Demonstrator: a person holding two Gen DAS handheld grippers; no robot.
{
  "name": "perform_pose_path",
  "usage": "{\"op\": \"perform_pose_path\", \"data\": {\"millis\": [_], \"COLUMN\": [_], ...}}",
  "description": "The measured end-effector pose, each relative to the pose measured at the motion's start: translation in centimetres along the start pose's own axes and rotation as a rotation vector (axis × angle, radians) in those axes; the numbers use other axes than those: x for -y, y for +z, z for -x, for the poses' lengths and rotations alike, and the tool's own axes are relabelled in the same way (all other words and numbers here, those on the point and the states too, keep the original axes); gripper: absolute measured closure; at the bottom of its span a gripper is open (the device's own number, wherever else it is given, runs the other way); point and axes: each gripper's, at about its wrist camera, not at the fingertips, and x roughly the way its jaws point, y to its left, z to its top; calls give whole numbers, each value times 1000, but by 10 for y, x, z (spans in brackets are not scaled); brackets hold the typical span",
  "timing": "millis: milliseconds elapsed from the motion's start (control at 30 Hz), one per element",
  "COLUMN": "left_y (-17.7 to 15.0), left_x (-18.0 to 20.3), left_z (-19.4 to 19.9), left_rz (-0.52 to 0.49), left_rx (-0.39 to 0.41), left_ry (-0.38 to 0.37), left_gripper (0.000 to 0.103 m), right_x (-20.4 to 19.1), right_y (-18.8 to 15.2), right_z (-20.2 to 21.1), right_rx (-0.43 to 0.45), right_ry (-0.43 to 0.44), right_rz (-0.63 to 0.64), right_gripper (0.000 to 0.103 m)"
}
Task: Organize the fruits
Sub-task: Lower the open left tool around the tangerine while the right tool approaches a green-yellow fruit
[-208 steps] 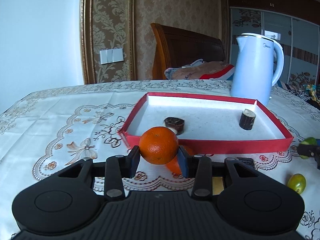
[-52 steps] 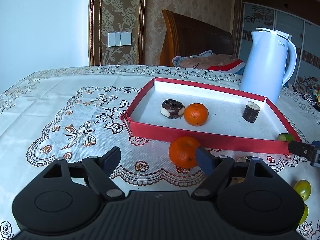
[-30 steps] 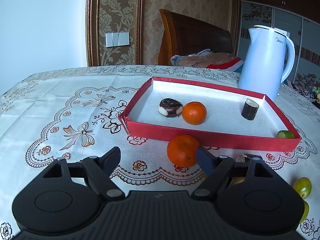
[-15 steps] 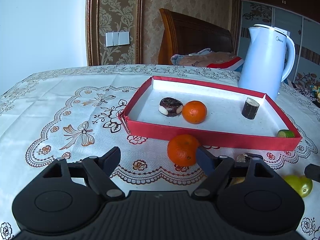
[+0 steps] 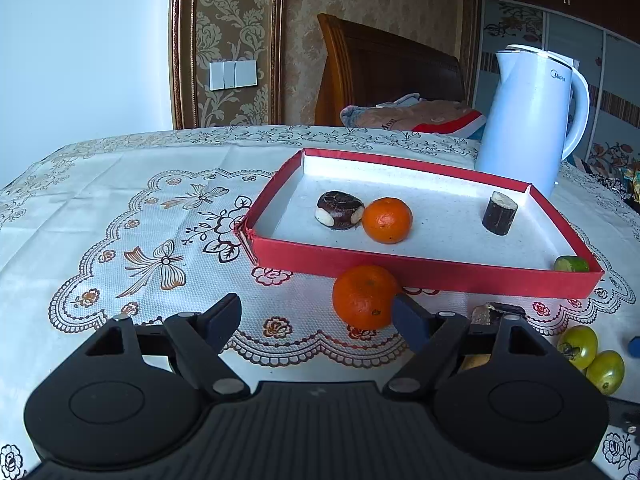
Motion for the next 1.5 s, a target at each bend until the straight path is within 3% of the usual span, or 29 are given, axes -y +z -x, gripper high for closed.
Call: {"op": "perform_pose_path", "data": {"millis": [167,1000,1167,1233,1500], "left_y": [-1,-1,-1,0,-1], "left_x": [1,2,2,0,1], "left_z": [-1,-3,-1,-1,1], "left_rz": [-7,-14,-17,-10,-10], "left_rx": [-2,-14,-1,1,7], "left_ry": [0,1,-5,-8,-22], "left_gripper": [21,21,21,21,21], "right_x": [-1,-4,-9,-11,-12], "right_y": [1,7,7,7,7], "right_z": [-3,-11,-10,-10,-10], "right_rx": [-8,-18,-12,-9,-6], "right_ry": [-2,-39,-16,-9,-10], "right_rz": [4,-6,27,37,42], "right_gripper": [32,32,58,64,69]}}
